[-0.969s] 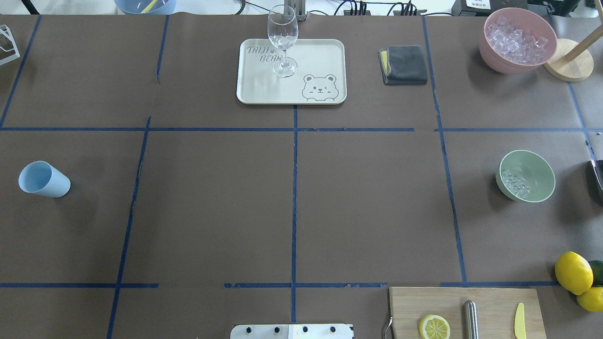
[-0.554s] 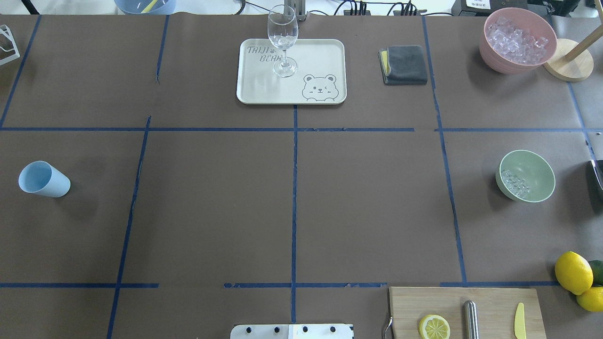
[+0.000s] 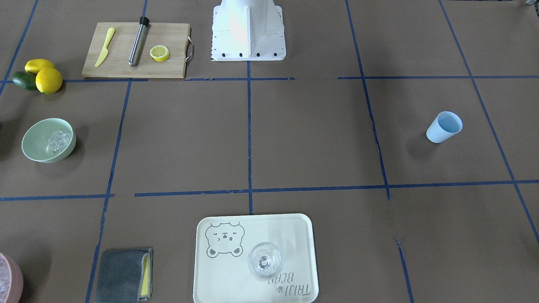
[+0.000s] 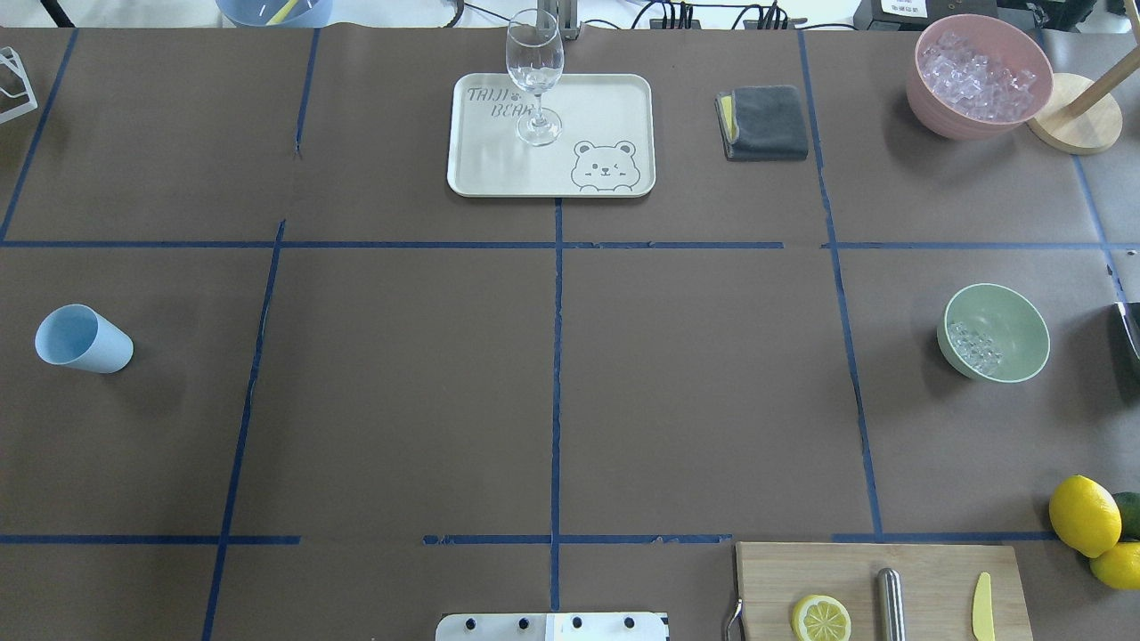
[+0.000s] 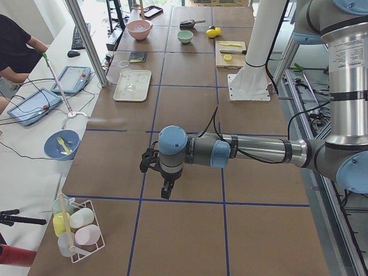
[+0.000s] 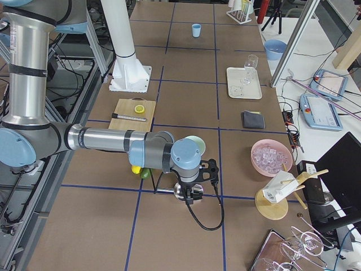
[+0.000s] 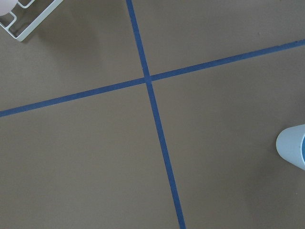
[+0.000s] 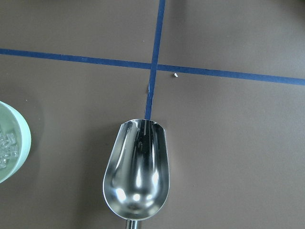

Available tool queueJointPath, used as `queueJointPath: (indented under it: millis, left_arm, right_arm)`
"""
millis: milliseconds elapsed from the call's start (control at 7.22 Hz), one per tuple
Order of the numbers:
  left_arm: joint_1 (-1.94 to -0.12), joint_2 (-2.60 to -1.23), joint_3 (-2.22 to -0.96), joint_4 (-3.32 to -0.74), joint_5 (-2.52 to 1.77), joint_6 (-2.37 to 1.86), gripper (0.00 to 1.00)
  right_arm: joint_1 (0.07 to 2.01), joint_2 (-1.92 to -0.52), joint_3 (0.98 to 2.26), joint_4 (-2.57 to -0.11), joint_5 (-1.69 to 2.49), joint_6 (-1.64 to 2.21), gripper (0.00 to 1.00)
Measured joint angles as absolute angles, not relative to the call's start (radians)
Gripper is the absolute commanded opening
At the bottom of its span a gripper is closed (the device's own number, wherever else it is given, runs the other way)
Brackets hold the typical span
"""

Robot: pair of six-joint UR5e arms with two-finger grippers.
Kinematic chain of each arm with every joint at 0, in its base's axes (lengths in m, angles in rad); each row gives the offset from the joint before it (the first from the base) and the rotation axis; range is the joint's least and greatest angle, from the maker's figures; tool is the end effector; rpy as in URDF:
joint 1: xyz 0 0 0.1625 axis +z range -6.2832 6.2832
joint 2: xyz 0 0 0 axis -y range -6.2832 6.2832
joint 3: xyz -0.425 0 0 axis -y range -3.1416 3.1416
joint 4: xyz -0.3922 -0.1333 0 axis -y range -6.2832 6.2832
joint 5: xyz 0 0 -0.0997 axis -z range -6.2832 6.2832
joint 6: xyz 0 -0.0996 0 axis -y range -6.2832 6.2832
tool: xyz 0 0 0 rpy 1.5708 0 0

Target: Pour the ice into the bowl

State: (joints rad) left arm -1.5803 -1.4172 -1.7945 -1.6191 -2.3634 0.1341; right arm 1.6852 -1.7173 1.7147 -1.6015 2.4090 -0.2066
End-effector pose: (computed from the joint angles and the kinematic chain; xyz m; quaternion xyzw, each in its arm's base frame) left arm -0.0665 -0.4329 0.6127 0.0821 0.3804 0.0801 0.9177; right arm 0.1077 -0.4180 0.6539 0.0500 -0.4041 -0.0353 0.9127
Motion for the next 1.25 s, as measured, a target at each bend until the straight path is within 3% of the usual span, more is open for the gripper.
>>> queueJointPath:
  millis: [1246]
  left_arm:
    - [-1.594, -1.428, -1.781, -1.613, -2.367, 0.135, 1.00]
  right_arm:
    - [1.706, -1.719, 1.712, -1.614, 2.437, -0.201, 1.00]
